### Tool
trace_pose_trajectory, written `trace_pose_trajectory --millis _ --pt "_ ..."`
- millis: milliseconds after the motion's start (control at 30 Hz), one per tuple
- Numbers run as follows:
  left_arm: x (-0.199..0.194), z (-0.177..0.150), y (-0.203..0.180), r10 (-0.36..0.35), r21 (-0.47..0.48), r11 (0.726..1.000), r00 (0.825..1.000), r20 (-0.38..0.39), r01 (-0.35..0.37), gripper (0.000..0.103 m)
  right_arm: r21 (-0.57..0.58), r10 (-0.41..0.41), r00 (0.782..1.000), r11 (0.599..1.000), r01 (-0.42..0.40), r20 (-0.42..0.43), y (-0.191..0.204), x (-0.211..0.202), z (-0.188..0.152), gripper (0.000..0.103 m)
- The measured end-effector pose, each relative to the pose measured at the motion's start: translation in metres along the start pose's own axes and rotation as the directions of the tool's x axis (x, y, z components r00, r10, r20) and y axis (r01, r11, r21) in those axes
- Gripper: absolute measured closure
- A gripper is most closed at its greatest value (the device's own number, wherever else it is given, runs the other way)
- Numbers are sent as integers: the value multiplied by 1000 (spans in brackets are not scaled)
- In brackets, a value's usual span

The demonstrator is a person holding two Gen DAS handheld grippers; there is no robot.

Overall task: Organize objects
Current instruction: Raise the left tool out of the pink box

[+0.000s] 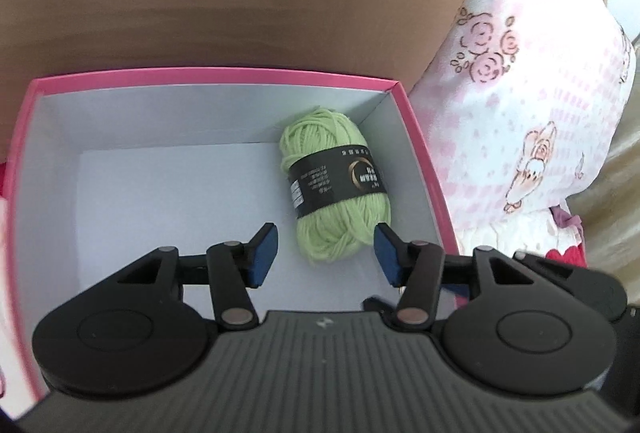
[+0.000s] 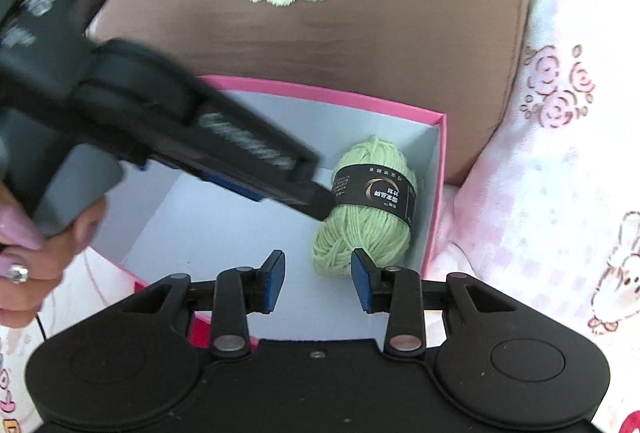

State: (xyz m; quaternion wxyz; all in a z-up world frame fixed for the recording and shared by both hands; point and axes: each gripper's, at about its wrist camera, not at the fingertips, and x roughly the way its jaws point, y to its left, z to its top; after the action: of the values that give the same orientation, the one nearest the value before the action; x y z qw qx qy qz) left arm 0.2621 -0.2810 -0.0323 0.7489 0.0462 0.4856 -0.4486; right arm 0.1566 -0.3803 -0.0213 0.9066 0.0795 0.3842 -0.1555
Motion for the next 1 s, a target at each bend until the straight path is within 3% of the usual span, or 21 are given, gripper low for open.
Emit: trace_pose_trajectory --millis 133,200,367,400,567,1000 --pt "-26 -11 -5 33 28 999 999 35 -34 42 13 13 1000 1000 -13 18 0 -14 1 51" --pt "-42 -17 -6 59 46 997 997 44 -61 37 8 13 1000 1000 -13 28 8 -54 -21 46" --pt "-67 -28 -3 72 39 997 997 36 -73 25 35 27 998 999 -29 53 8 -78 -25 10" --pt "-72 -30 -3 78 44 996 996 43 -79 21 45 31 998 998 -34 57 8 -82 -26 8" --pt "-94 -40 1 100 44 994 994 49 -102 5 52 12 999 999 -13 31 14 -98 -30 7" --pt "-151 -67 7 152 32 988 988 33 -153 0 25 0 1000 1000 0 21 34 -150 -25 7"
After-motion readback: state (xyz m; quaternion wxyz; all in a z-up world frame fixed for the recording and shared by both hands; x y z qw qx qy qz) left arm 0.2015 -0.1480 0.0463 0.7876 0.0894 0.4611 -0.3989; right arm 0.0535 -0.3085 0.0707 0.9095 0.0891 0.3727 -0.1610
